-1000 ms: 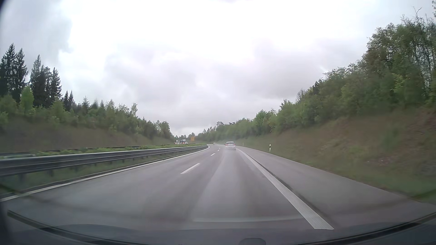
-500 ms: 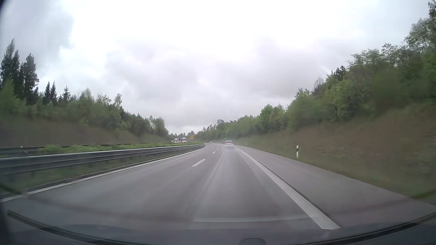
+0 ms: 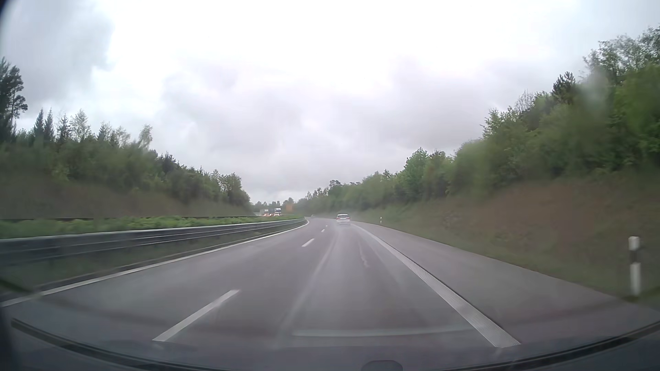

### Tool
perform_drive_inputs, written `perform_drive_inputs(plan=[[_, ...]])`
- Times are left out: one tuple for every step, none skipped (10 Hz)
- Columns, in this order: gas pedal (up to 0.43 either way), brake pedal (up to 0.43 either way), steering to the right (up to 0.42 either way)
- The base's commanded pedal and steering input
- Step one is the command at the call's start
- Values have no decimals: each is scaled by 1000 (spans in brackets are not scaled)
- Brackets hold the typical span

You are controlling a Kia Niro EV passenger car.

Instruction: Follow the waypoints while adhering to traffic rules and regulations

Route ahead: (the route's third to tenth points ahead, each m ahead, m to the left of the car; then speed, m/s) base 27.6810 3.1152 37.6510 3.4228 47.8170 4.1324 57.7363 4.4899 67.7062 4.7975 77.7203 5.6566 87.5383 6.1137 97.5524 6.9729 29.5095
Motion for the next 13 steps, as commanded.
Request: perform_drive_inputs(plan=[[287,0,-1],[287,0,-1],[287,0,-2],[287,0,-4],[287,0,-5],[287,0,-5],[287,0,-5],[287,0,-6],[287,0,-6],[287,0,-7],[287,0,-7],[287,0,-7],[287,0,-7]])
